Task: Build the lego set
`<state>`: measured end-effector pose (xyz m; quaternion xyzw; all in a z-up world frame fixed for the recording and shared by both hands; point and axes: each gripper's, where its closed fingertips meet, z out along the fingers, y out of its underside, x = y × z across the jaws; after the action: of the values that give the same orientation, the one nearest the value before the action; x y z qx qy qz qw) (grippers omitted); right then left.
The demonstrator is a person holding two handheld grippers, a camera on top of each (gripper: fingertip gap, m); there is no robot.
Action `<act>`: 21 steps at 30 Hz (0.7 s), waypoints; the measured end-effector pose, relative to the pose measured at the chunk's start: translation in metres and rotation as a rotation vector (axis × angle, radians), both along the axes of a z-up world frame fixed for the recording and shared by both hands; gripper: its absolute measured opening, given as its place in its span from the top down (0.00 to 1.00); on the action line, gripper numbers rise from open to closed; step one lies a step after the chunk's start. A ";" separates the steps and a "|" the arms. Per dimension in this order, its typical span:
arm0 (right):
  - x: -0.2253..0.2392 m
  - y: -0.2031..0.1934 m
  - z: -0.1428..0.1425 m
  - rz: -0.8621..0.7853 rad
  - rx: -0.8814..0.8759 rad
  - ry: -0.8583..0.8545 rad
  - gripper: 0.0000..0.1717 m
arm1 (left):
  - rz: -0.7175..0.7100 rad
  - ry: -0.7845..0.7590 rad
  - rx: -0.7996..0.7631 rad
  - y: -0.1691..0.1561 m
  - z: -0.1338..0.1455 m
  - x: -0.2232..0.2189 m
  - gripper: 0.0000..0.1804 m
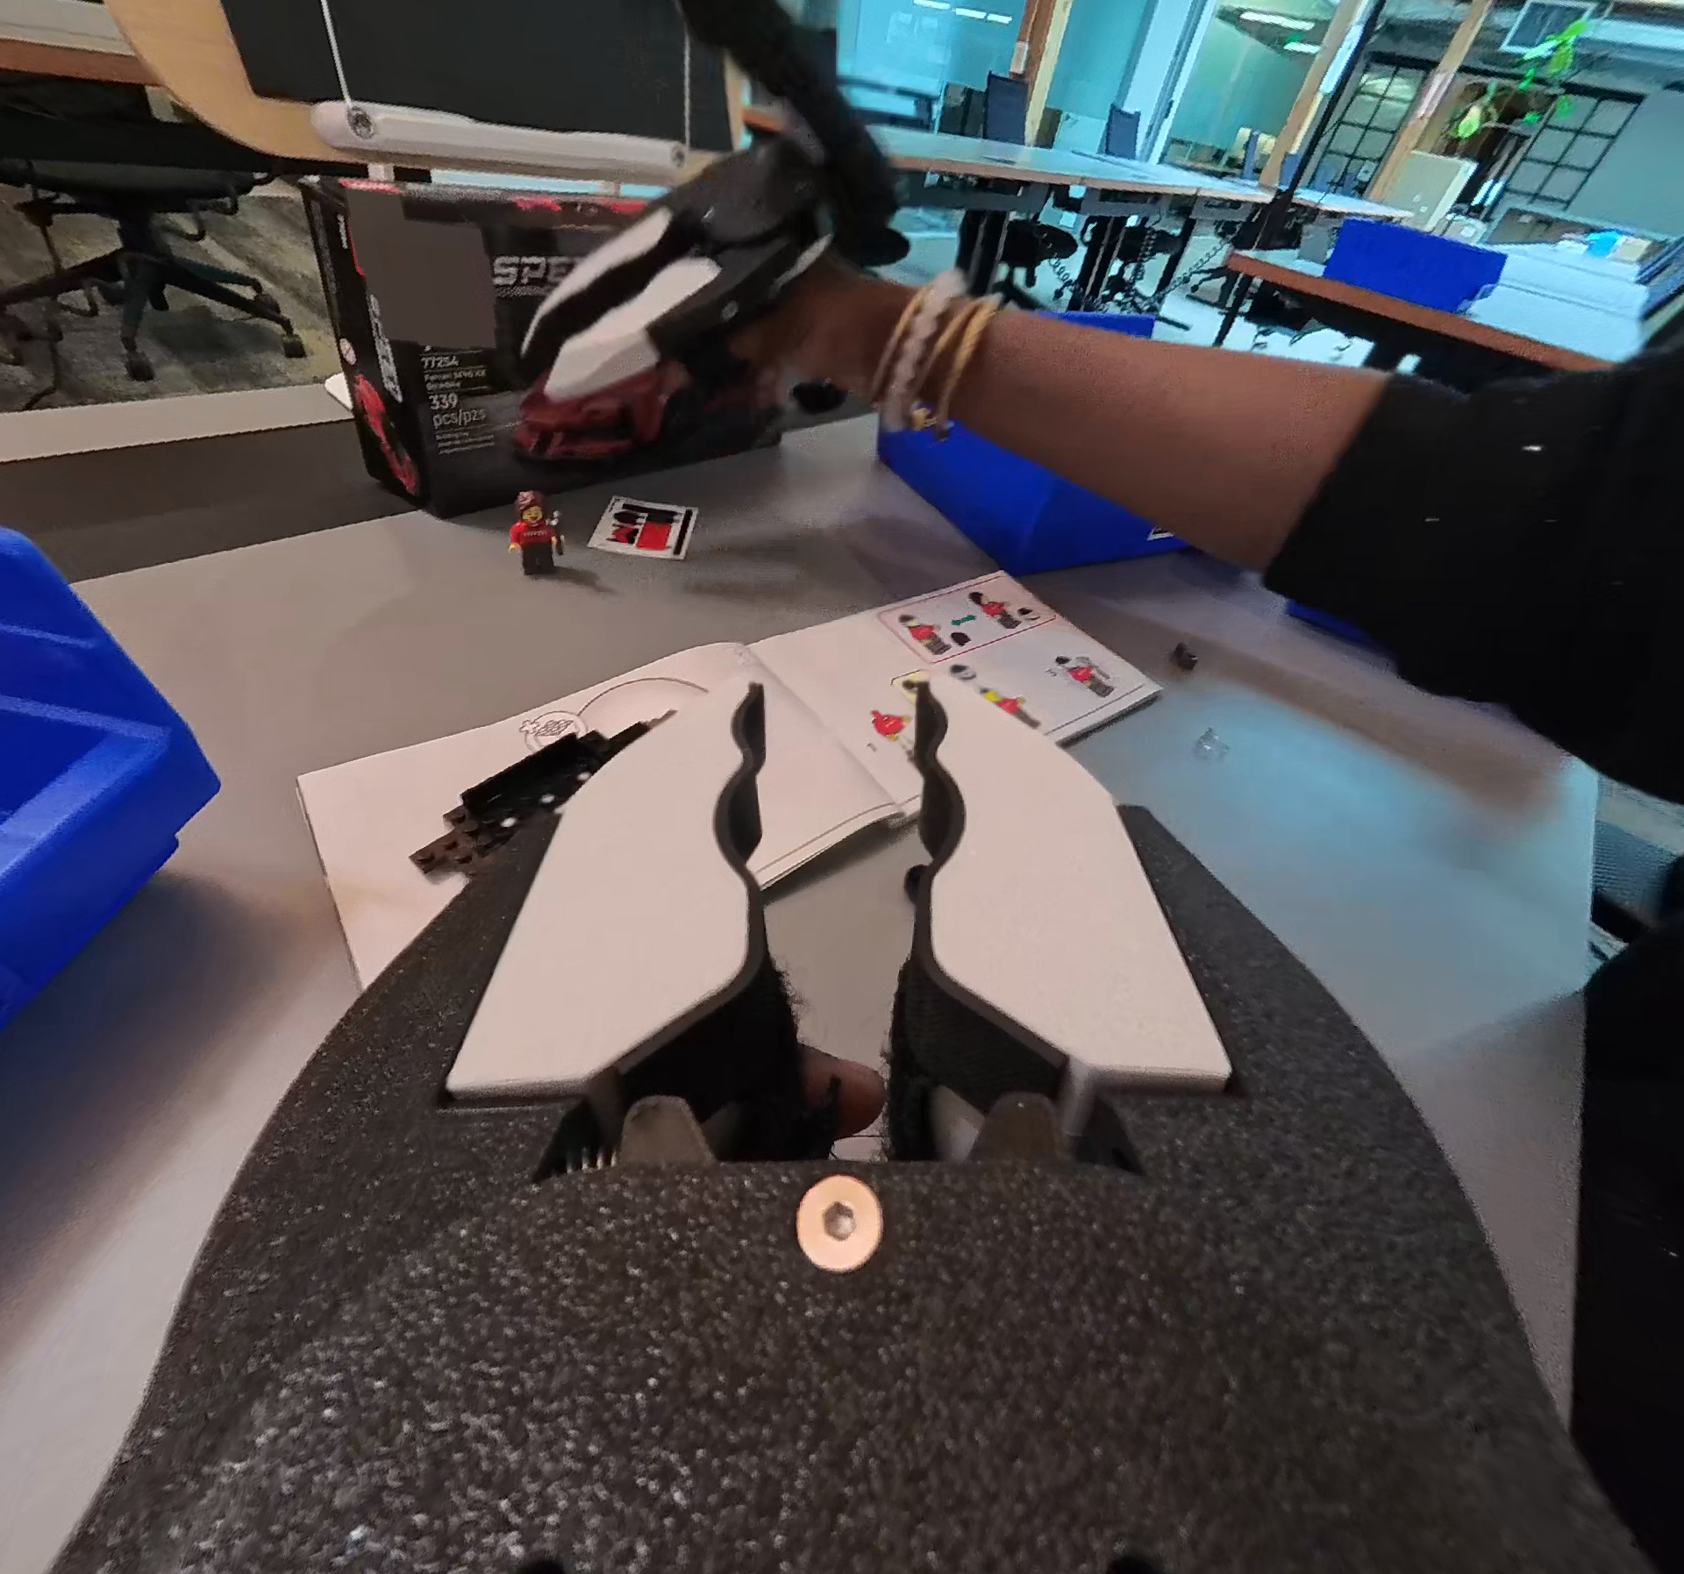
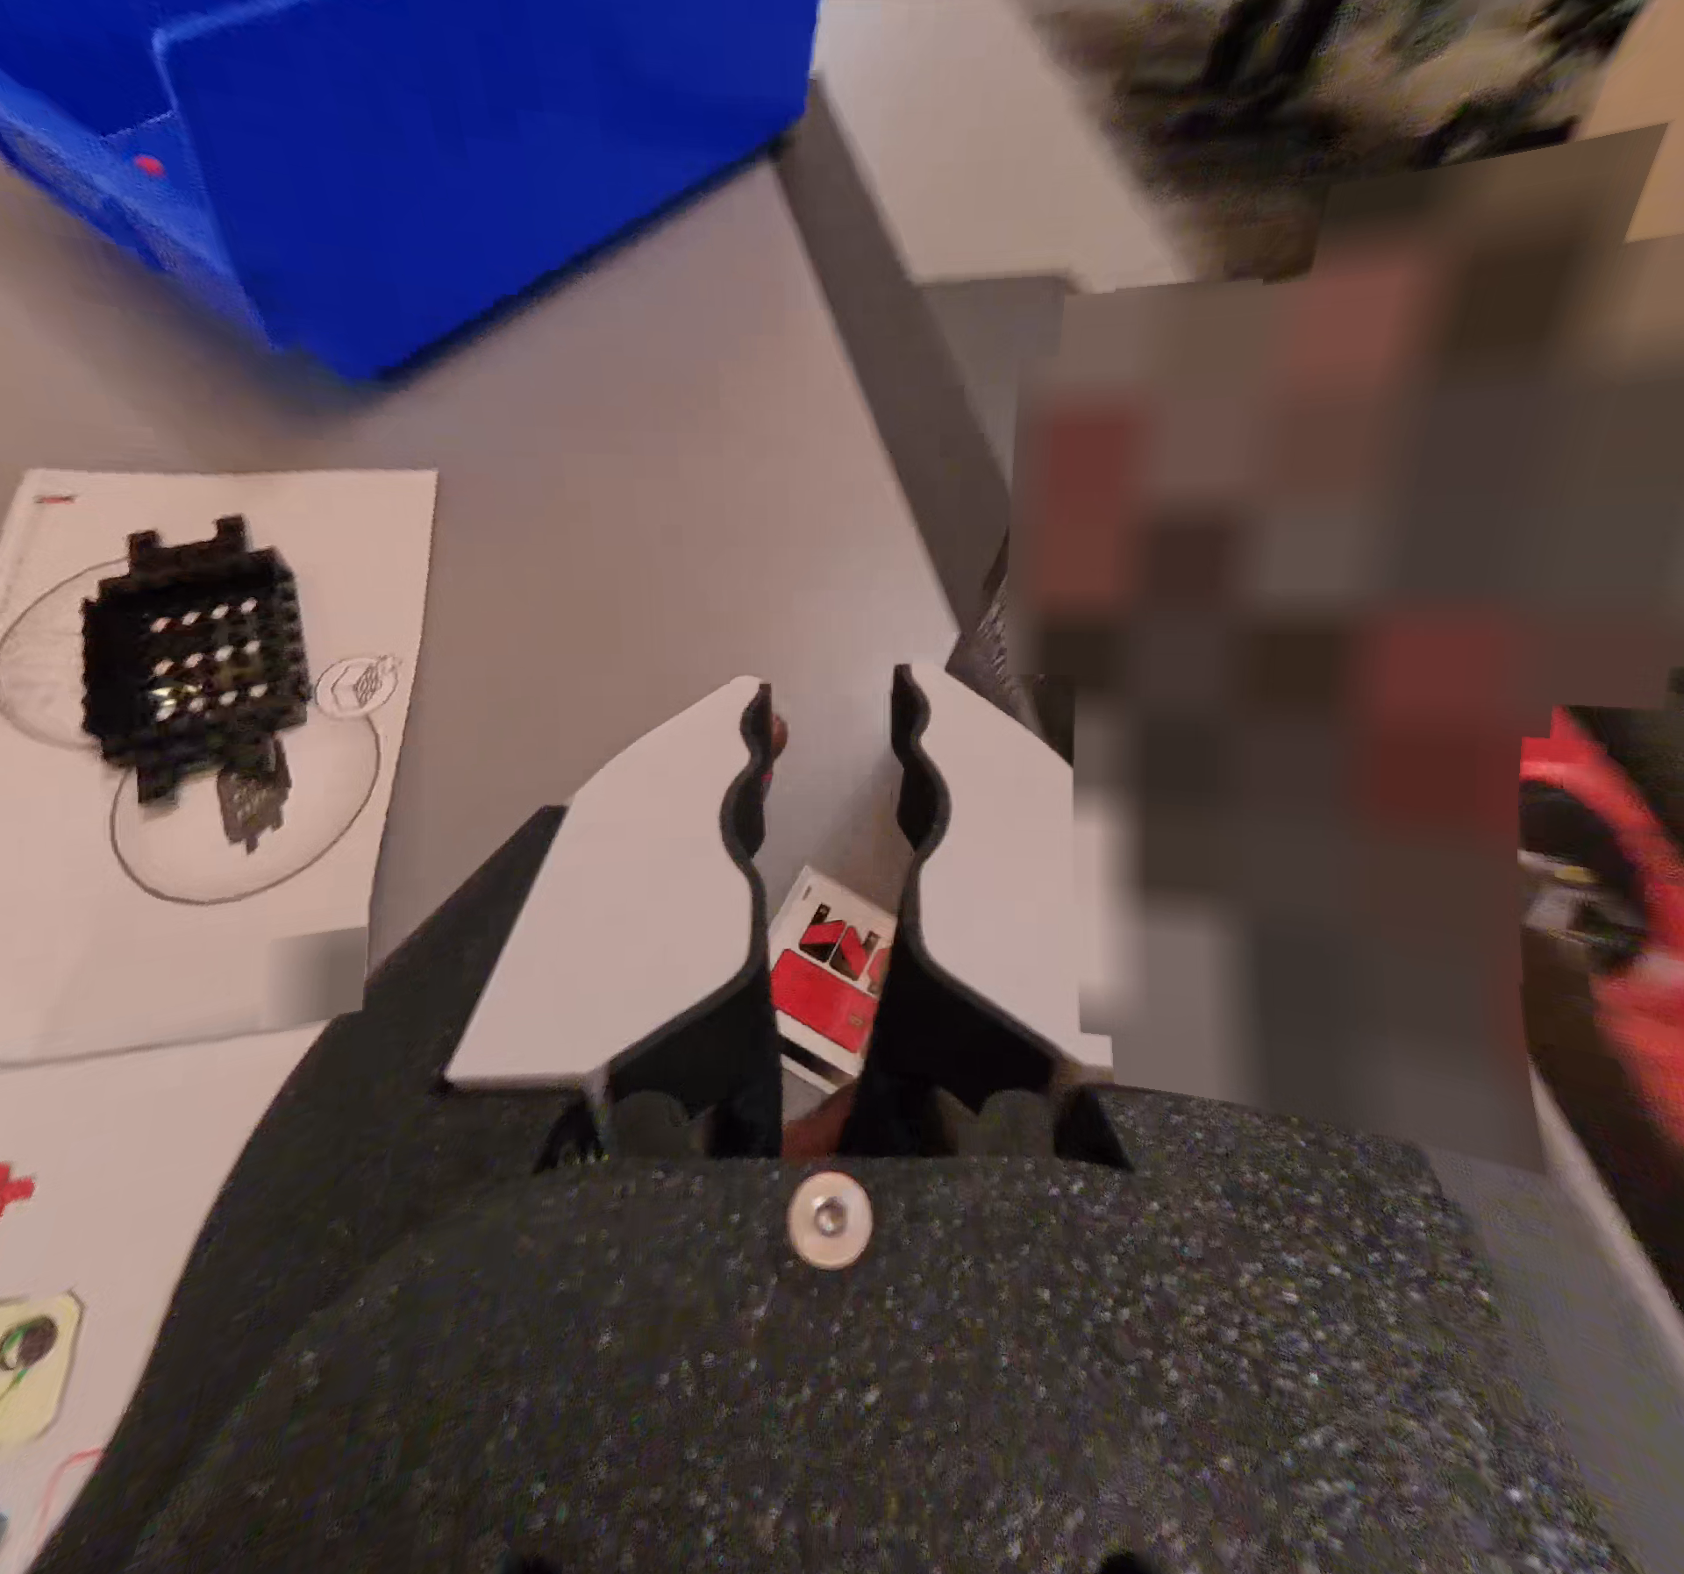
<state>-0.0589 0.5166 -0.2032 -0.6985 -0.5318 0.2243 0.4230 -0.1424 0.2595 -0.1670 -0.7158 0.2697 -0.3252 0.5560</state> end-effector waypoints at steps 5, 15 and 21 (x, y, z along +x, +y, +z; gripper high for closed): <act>0.006 -0.096 0.040 -0.012 0.093 -0.084 0.63 | -0.002 0.149 -0.038 0.000 -0.022 -0.006 0.86; 0.079 -0.301 -0.032 -0.144 -0.130 -0.073 0.85 | -0.210 0.443 -0.144 -0.019 -0.084 0.042 0.93; 0.118 -0.327 -0.040 -0.349 -0.279 0.259 0.85 | -0.143 0.561 -0.258 -0.014 -0.117 0.065 0.85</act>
<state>0.0589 0.1901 -0.2431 -0.7967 -0.3085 0.3068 0.4195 -0.0772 0.2456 -0.2838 -0.8214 0.4186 -0.1848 0.3404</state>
